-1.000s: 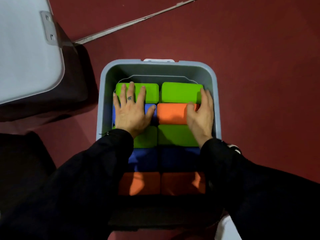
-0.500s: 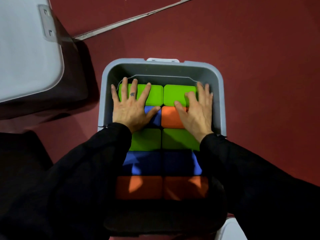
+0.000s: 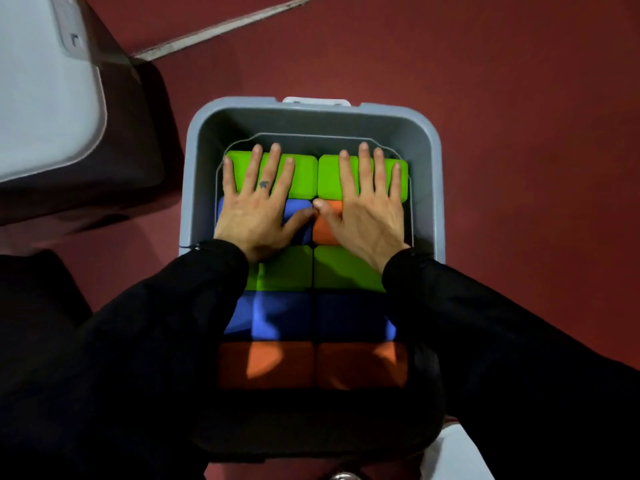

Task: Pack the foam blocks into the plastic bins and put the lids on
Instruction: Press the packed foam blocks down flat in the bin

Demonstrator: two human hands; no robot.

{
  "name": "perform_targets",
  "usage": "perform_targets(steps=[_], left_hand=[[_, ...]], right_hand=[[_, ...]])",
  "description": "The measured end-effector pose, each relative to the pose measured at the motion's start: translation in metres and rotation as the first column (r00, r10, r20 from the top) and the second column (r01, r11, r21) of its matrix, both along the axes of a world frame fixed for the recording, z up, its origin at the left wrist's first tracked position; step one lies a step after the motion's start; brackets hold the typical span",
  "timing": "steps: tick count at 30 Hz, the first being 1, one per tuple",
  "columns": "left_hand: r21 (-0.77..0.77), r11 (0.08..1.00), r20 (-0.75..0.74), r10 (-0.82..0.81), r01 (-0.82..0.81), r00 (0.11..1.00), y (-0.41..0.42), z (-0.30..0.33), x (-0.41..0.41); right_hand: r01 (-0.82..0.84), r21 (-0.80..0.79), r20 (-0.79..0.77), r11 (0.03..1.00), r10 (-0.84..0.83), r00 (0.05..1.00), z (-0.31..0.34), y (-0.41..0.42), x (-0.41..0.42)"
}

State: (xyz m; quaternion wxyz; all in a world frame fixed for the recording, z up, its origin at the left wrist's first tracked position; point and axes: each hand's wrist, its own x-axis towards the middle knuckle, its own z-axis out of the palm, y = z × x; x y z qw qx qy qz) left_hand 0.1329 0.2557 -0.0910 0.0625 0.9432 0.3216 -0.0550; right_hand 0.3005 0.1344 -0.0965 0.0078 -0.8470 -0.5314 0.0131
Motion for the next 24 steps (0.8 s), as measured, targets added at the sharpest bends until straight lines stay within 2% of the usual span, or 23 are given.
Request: perform_targets(steps=[2,4,6,9,11,13,17,20,24], left_hand=[[0.017,0.999,-0.024,-0.036,0.037,0.999,-0.002,0.004,-0.016],[0.1,0.995,-0.049,0.002,0.002,0.999,-0.004,0.011,-0.031],[0.14,0.989,-0.034,0.046,-0.041,0.998,-0.005,0.017,-0.038],[0.01,0.997,-0.009,0.083,-0.083,0.997,-0.005,0.018,-0.039],[-0.064,0.992,0.003,0.113,-0.112,0.994,-0.012,0.017,-0.039],[-0.039,0.992,-0.004,0.118,-0.118,0.993,-0.02,0.016,-0.04],[-0.049,0.991,0.004,0.122,-0.122,0.993,-0.03,0.017,-0.046],[0.002,0.999,-0.069,0.038,-0.038,0.997,-0.052,0.006,-0.05],[0.019,0.995,-0.075,0.095,-0.093,0.993,-0.055,-0.004,-0.04]], right_hand=[[0.017,0.021,-0.008,1.0,-0.017,1.0,-0.002,-0.001,-0.007],[0.006,0.008,-0.029,1.0,-0.006,1.0,-0.001,0.003,-0.006],[-0.02,0.0,-0.122,1.0,0.02,0.992,0.005,0.005,0.004],[0.014,0.119,-0.34,0.993,0.027,0.94,0.013,-0.008,0.013],[0.104,0.226,-0.351,0.969,-0.019,0.936,0.011,-0.027,0.006],[0.177,0.249,-0.357,0.952,-0.08,0.931,0.006,-0.043,0.0],[0.204,0.198,-0.3,0.959,-0.139,0.944,0.003,-0.061,-0.006],[0.164,0.118,-0.155,0.979,-0.145,0.977,0.001,-0.069,-0.021],[0.126,0.062,0.008,0.99,-0.127,0.992,-0.003,-0.06,-0.024]])
